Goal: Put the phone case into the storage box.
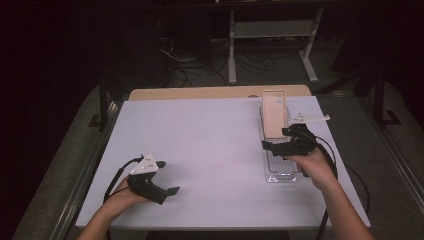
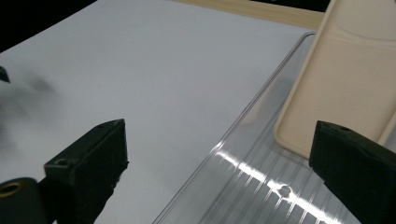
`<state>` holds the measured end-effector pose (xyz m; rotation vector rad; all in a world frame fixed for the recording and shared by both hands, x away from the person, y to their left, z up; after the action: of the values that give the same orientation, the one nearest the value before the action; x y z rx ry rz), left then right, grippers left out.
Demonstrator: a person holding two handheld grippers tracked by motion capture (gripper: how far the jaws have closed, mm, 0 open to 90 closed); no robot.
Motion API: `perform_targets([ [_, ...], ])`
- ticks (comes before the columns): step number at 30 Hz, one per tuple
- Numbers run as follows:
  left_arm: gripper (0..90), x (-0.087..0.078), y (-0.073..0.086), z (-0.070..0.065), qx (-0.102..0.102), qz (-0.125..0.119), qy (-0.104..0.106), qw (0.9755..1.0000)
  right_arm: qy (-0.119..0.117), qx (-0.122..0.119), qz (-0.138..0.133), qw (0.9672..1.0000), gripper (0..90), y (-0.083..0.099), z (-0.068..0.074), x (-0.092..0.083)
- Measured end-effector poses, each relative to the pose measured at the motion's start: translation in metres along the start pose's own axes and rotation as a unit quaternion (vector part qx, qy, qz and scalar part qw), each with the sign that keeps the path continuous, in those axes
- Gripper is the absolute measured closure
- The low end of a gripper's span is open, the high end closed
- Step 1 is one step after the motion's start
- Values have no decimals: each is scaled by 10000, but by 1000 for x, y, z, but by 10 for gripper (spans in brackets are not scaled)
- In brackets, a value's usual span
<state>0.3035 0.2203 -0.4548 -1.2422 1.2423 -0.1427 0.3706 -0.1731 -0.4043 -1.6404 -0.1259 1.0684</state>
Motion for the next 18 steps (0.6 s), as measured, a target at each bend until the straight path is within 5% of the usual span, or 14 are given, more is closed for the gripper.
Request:
perform_targets([
  [18, 0, -11, -16, 0, -81, 44, 57, 9999, -341, -423, -73, 9985, 31, 16, 33, -11],
])
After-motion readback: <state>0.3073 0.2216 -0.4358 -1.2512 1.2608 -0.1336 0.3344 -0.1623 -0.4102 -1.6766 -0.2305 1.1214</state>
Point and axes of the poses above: each handheld gripper's, and its own axes: x roughly forward along the jaws, y roughly out of its underside, z roughly to its left, the point moved 5 cm from there along x, roughly forward along the jaws, and after that the axes turned 12 degrees about -x, right-handed, at the moved point
